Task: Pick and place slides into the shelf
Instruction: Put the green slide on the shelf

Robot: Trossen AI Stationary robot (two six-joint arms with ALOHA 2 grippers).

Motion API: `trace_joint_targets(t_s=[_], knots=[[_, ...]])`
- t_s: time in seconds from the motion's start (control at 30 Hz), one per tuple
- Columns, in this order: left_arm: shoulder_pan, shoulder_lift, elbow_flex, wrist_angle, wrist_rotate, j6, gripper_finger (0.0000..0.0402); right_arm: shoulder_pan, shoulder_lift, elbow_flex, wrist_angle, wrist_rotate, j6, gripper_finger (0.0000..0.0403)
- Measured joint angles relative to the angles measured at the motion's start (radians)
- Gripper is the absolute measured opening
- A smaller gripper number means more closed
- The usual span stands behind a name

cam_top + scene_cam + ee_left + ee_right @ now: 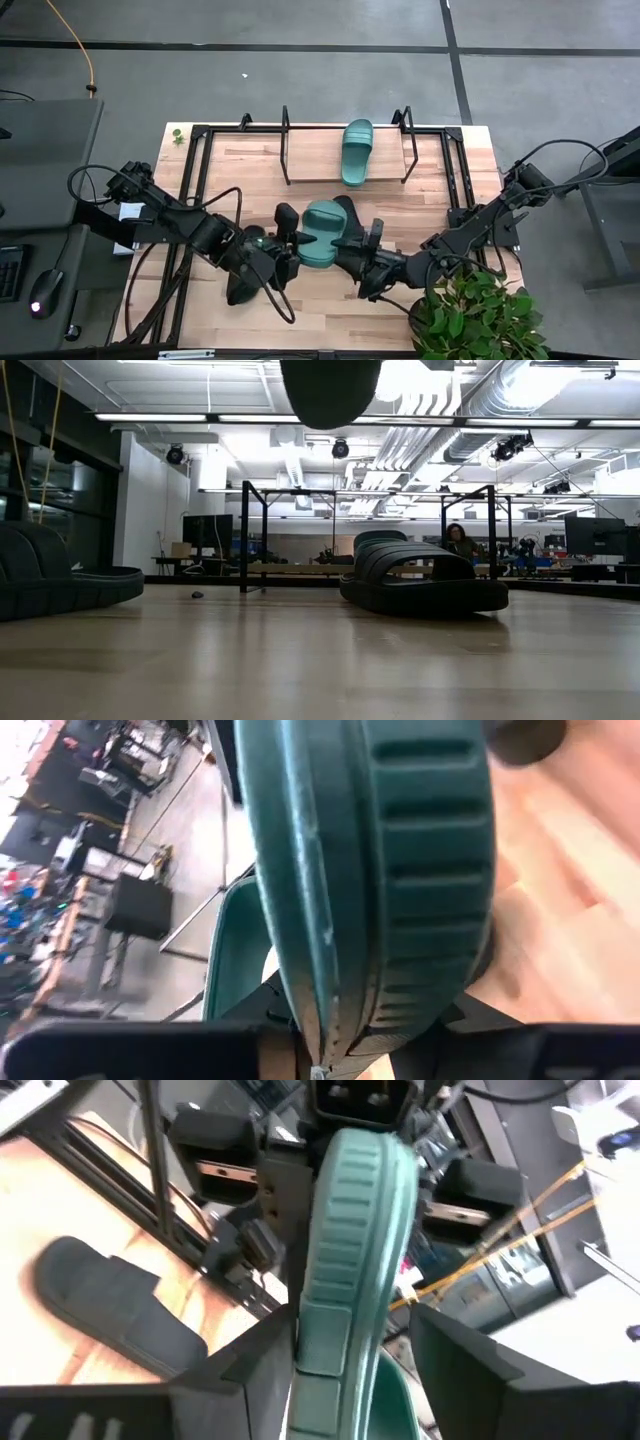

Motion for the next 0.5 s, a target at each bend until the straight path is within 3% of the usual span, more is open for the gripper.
trace_joint_targets(t_s=[0.2,0.5], knots=[[0.000,0.000,0.000,-0.045,-0.082,0.002,0.0081,0.020,0.000,0.000,0.012,0.132,-0.001,0.0195],[0.058,0.000,0.000,-0.093,-0.112,0.012,0.0080,0.020,0.000,0.000,0.012,0.142,0.007,0.0195]])
